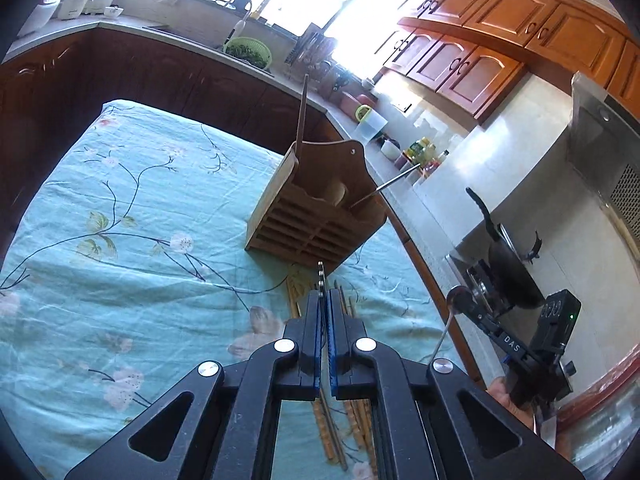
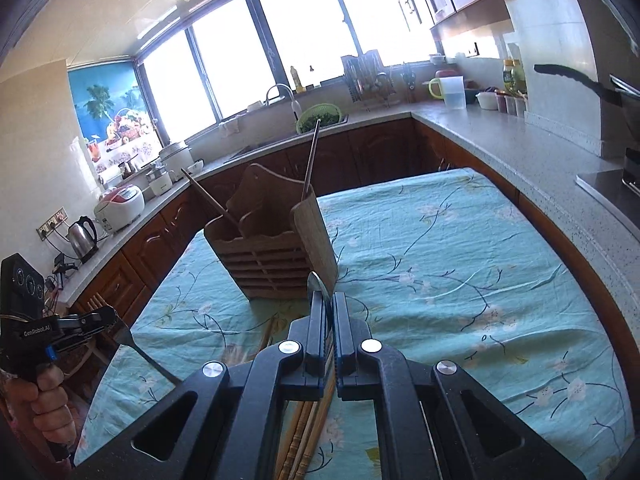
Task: Organize utensils
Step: 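Lift the fork and spoon and carry both over the wooden holder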
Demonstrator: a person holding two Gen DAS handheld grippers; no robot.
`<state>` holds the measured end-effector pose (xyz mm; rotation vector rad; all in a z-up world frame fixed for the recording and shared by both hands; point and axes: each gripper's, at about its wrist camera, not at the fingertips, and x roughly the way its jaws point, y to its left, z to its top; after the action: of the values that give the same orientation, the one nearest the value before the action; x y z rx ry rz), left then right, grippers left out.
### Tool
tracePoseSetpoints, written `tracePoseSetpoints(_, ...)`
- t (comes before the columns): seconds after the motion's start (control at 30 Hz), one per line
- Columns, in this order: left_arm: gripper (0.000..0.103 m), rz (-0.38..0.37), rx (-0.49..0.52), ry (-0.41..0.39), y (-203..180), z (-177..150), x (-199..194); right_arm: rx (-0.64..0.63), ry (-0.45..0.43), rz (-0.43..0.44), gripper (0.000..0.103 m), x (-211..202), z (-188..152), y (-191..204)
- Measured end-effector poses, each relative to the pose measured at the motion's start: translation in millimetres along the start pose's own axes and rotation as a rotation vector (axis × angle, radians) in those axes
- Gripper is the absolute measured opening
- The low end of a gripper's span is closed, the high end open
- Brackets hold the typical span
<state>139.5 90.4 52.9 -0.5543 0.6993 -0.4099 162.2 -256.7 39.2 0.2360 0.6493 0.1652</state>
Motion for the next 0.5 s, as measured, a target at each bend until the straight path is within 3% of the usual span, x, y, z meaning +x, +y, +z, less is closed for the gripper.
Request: tracePoseSetpoints(0.5, 0.0, -0.064, -0.049, -0.025, -4, 24, 22, -0.013, -0.108, -0.07, 0.003, 2, 15, 5)
